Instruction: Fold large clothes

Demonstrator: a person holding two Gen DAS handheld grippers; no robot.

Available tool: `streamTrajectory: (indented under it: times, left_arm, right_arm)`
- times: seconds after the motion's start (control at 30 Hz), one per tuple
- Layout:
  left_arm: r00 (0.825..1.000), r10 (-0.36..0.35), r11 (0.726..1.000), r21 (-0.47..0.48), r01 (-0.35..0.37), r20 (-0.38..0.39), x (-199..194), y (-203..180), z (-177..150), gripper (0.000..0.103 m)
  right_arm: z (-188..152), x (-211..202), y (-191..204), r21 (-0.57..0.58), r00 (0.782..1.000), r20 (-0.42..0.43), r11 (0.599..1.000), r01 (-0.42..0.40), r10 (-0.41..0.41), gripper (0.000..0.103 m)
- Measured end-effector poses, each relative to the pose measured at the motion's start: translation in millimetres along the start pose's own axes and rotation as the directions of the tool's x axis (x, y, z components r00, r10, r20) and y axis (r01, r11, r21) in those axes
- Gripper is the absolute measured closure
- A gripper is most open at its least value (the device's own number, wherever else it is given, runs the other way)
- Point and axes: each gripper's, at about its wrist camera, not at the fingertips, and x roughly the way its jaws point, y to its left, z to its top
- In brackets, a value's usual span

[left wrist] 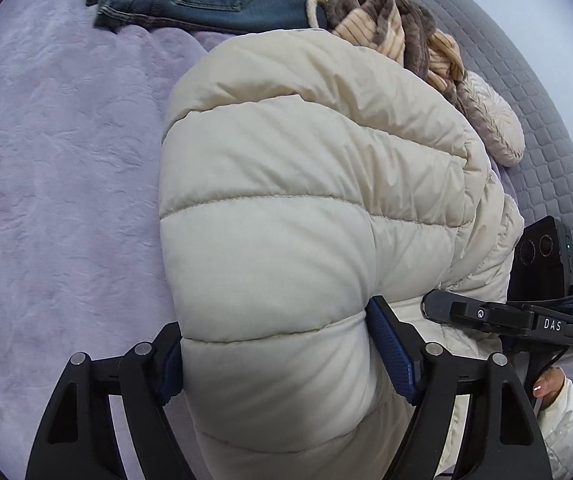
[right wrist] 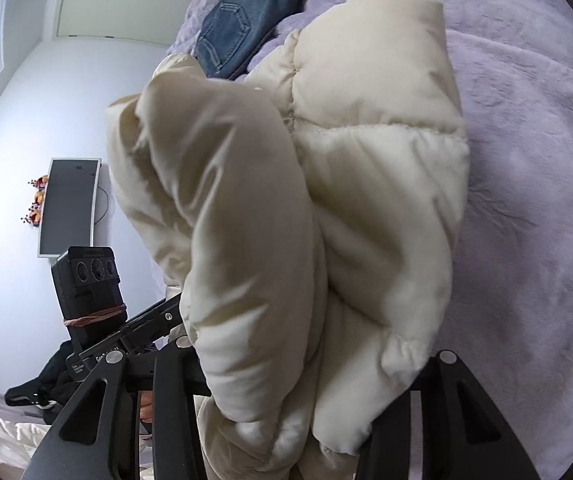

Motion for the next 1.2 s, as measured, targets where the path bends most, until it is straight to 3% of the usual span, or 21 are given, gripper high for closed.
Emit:
streamTrajectory:
  times: [0.17,0.33,0.5,0.6,0.67,0.77,0.9,1.03,1.1,1.17,1.2]
  left_arm:
    - [0.996,0.058,0.996,-0.074,-0.052,0.073,-50,75,19,0.023]
    - [0.979,0.152,0.978,-0.163,-0.129,0.139,-78,151,41,0.023]
    - [0.964,0.207,0.952,-0.260,-0.160,0.165,-79,223,52,0.023]
    - [0.960,0.225,0.941,-0.293,-0.170,0.164,-65,245,60,0.023]
    - [0.961,0.225,0.936,-0.312,-0.166,0.163,-55,253,62,0.016]
    - [0.962,0.220,0.942,-0.291,-0.166,0.164,-45,255,63,0.011]
    - [0.958,0.244,0.951,-0.232,-0.206,0.150,-47,241,63,0.010]
    - [0.932,0.318,0.939,-0.196,-0.283,0.176,-68,220,59,0.010]
    - [0.922,0.321,0.940,-0.193,-0.281,0.219,-89,216,47,0.010]
    - [0.917,0.315,0.942,-0.200,-0.270,0.246,-107,216,34,0.010]
    - [0.917,0.311,0.943,-0.200,-0.266,0.250,-113,216,27,0.010]
  right_arm:
    - [21,65,54,-0.075,0.998,-0.051,0.997,-0.037,0.033,0.056]
    - [45,144,96,-0.131,0.993,-0.099,0.988,-0.082,0.069,0.056]
    - [71,215,116,-0.164,0.987,-0.138,0.981,-0.100,0.077,0.056]
    - [86,244,118,-0.183,0.987,-0.153,0.980,-0.078,0.050,0.056]
    - [93,257,115,-0.193,0.987,-0.159,0.980,-0.053,0.022,0.055]
    - [95,266,108,-0.184,0.986,-0.165,0.983,-0.029,-0.002,0.051]
    - [90,258,109,-0.168,0.985,-0.163,0.985,0.036,-0.064,0.042]
    - [88,227,121,-0.198,0.982,-0.110,0.971,0.133,-0.157,0.040]
    - [84,207,130,-0.224,0.973,-0.055,0.953,0.205,-0.222,0.040]
    - [79,180,137,-0.248,0.961,0.015,0.930,0.270,-0.275,0.042]
    - [78,168,142,-0.261,0.958,0.055,0.922,0.287,-0.282,0.057]
